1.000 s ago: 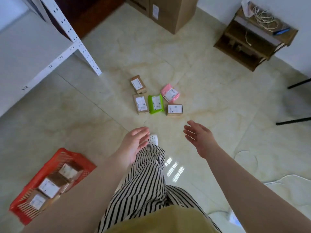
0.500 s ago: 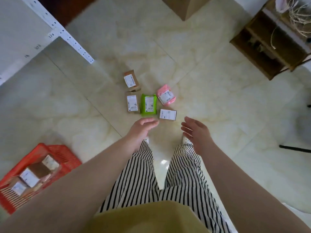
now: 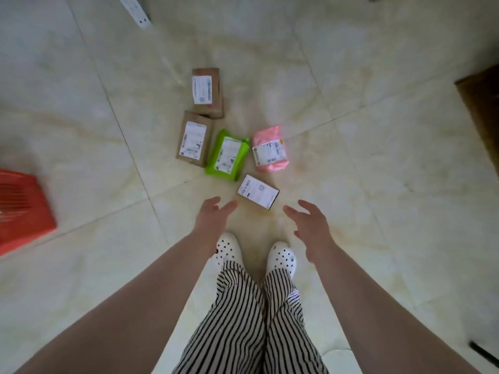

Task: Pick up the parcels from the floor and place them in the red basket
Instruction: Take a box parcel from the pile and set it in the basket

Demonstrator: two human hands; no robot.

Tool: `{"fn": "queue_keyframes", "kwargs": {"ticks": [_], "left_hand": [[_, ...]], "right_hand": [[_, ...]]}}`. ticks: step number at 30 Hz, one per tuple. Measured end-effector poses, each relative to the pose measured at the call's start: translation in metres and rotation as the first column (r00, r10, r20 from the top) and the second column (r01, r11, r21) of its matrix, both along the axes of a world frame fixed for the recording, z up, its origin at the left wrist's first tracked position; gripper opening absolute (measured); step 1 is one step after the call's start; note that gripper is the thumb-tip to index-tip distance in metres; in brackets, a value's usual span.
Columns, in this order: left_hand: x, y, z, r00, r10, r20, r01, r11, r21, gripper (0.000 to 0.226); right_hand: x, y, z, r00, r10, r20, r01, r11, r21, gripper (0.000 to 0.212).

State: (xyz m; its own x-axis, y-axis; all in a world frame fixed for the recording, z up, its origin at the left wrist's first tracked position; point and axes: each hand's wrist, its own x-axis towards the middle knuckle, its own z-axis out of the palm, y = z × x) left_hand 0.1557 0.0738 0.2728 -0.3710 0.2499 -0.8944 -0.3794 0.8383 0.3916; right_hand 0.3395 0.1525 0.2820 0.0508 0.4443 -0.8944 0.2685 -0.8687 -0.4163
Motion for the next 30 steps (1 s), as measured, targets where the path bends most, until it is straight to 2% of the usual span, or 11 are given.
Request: {"fn": "queue_keyframes", "kwargs": {"ticks": [2, 4, 8, 11, 15, 18, 21, 26, 30], "left_hand": [[0.007, 0.001, -0.07, 0.999, 0.005, -0.043, -0.006, 1.0, -0.026, 0.06], [0.009, 0.004, -0.112, 0.998, -0.028, -0.064, 0.024, 0.998, -0.066, 0.057], [0.005, 0.005, -0.216, 0.993, -0.092, -0.08, 0.081, 0.988, -0.135, 0.06], [0.003, 0.018, -0.264, 0.991, -0.113, -0.073, 0.105, 0.989, -0.106, 0.061], [0.009, 0.033, -0.285, 0.99, -0.116, -0.083, 0.112, 0.992, -0.053, 0.05], [0.014, 0.038, -0.256, 0.988, -0.089, -0.127, 0.09, 0.996, 0.003, 0.044], [0.011, 0.04, -0.209, 0.985, -0.045, -0.166, 0.064, 0.992, 0.107, 0.034], [0.005, 0.039, -0.094, 0.989, 0.065, -0.136, -0.031, 0.97, 0.24, 0.046], [-0.015, 0.036, 0.018, 0.987, 0.102, -0.124, -0.053, 0.937, 0.345, 0.048]], "right_hand": [[-0.001, 0.0, -0.072, 0.995, 0.102, 0.02, -0.102, 0.995, -0.015, 0.066], [-0.002, 0.004, -0.118, 0.985, 0.169, 0.042, -0.168, 0.985, -0.035, 0.072], [-0.008, 0.005, -0.227, 0.972, 0.23, 0.051, -0.229, 0.973, -0.033, 0.075], [-0.016, 0.013, -0.276, 0.962, 0.268, 0.049, -0.267, 0.963, -0.017, 0.07], [-0.028, 0.016, -0.303, 0.973, 0.229, -0.003, -0.229, 0.973, -0.017, 0.062], [-0.032, 0.013, -0.281, 0.984, 0.176, 0.041, -0.175, 0.984, -0.025, 0.048], [-0.036, 0.009, -0.227, 0.992, 0.125, 0.024, -0.125, 0.992, -0.029, 0.037], [-0.048, 0.005, -0.102, 0.992, 0.125, -0.023, -0.126, 0.99, -0.066, 0.056], [-0.061, 0.011, 0.006, 0.973, 0.198, -0.118, -0.206, 0.977, -0.057, 0.059]]}}
